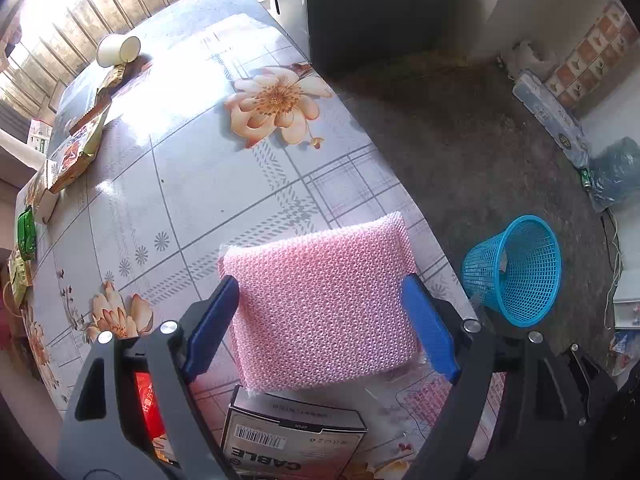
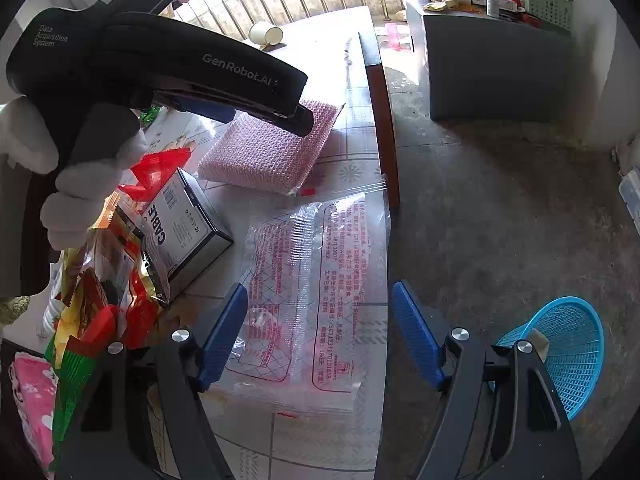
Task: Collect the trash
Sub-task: 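Grasp the pink sponge with the left tool while the right tool grasps a plastic packet, then carry sponge and packet to the wastebasket and release them inside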
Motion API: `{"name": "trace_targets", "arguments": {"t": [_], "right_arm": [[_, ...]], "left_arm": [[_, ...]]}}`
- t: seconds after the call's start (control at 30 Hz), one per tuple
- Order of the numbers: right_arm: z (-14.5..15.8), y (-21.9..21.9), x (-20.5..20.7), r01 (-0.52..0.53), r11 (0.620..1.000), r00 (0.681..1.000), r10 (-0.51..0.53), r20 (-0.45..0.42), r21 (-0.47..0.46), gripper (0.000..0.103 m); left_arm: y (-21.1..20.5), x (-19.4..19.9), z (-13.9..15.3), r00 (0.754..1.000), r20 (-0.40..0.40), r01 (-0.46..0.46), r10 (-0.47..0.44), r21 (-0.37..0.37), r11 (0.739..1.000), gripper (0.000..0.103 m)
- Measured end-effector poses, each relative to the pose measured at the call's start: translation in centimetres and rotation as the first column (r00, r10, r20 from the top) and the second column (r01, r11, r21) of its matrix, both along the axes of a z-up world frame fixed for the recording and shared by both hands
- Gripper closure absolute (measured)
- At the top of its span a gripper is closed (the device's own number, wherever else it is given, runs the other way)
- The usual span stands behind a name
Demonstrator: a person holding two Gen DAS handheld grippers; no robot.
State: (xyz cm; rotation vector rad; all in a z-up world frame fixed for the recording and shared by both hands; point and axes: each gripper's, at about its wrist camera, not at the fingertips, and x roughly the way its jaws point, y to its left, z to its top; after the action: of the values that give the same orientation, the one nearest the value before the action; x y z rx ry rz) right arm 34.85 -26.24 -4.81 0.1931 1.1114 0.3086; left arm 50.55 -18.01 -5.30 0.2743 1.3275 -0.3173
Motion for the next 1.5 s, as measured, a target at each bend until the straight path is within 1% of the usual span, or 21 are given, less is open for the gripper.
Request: {"name": "trace_targets", "arguments": {"t": [0.17, 0.2, 0.27, 0.33, 0.43, 0.47, 0.6, 0.67, 0.73, 0.77, 0.9, 1.03, 1.1, 1.23, 1.37, 1.5], "right_arm": [[-0.5, -0.2, 0.4, 0.007, 1.0, 1.0, -0.007, -0.005, 0.001, 0.042], [-0.5, -0.3, 0.5, 0.012, 1.0, 1.0, -0.012, -0.006, 0.007, 0.043], [-0.5, -0.7, 0.5, 0.025, 0.999, 1.0, -0.024, -0.007, 0.02, 0.049], [-0.5, -1.1, 0.6, 0.032, 0.999, 0.999, -0.032, -0.008, 0.036, 0.052], [-0.6, -1.6, 0.7, 0.047, 0.998, 0.999, -0.047, -0.006, 0.05, 0.059], [-0.8, -1.8, 0.8, 0.056, 0.997, 0.998, -0.055, -0.007, 0.049, 0.065], [-1.0, -2.5, 1.0, 0.079, 0.993, 0.997, -0.079, -0.009, 0.083, 0.074], [-1.0, -3.3, 1.0, 0.09, 0.99, 0.996, -0.09, -0.009, 0.105, 0.08], [-0.9, -3.8, 0.8, 0.1, 0.986, 0.995, -0.1, -0.009, 0.13, 0.083], [-0.8, -3.8, 0.6, 0.107, 0.985, 0.994, -0.107, -0.007, 0.137, 0.087], [-0.3, -4.5, 0.0, 0.12, 0.979, 0.992, -0.123, 0.003, 0.167, 0.092], [0.1, -5.0, -0.7, 0.132, 0.972, 0.991, -0.137, 0.011, 0.197, 0.098], [0.7, -5.4, -1.4, 0.132, 0.966, 0.99, -0.139, 0.015, 0.224, 0.098], [1.6, -6.1, -2.2, 0.146, 0.961, 0.987, -0.159, 0.037, 0.236, 0.098], [2.8, -7.9, -3.8, 0.177, 0.951, 0.978, -0.199, 0.065, 0.253, 0.099], [3.3, -11.9, -6.3, 0.251, 0.929, 0.956, -0.281, 0.08, 0.272, 0.099]], "left_arm": [[-0.3, 0.5, -0.7, 0.999, 0.021, 0.026, -0.026, 0.023, 0.999, 0.015], [-0.3, 0.6, -0.9, 0.999, 0.019, 0.027, -0.028, 0.027, 0.999, 0.011], [0.0, 1.1, -1.3, 1.0, -0.004, 0.012, -0.012, 0.014, 1.0, 0.009], [0.5, 1.7, -1.5, 0.999, -0.037, -0.011, 0.011, -0.01, 1.0, 0.007], [0.8, 2.3, -1.7, 0.998, -0.063, -0.022, 0.021, -0.024, 0.999, 0.007], [0.9, 2.4, -1.7, 0.998, -0.064, -0.022, 0.021, -0.025, 0.999, 0.007], [0.6, 2.3, -1.5, 0.998, -0.055, 0.004, -0.005, -0.024, 1.0, 0.01], [0.4, 2.1, -1.3, 0.999, -0.038, 0.021, -0.021, -0.021, 1.0, 0.012], [0.2, 1.7, -1.0, 0.999, -0.023, 0.033, -0.033, -0.015, 0.999, 0.014], [0.2, 1.7, -0.8, 0.999, -0.021, 0.035, -0.035, -0.017, 0.999, 0.014], [0.6, 1.5, 0.1, 0.999, -0.013, 0.03, -0.031, -0.03, 0.999, 0.015], [1.3, 1.4, 1.7, 1.0, 0.006, 0.019, -0.019, -0.043, 0.999, 0.015], [1.6, 1.1, 2.7, 1.0, 0.018, 0.014, -0.014, -0.048, 0.999, 0.015], [1.6, 0.1, 4.7, 0.999, 0.038, 0.012, -0.009, -0.075, 0.997, 0.015], [0.2, -1.9, 6.6, 0.998, 0.049, 0.044, -0.039, -0.102, 0.994, 0.015], [-3.0, -5.1, 7.6, 0.995, 0.043, 0.096, -0.091, -0.138, 0.986, 0.015]]}}
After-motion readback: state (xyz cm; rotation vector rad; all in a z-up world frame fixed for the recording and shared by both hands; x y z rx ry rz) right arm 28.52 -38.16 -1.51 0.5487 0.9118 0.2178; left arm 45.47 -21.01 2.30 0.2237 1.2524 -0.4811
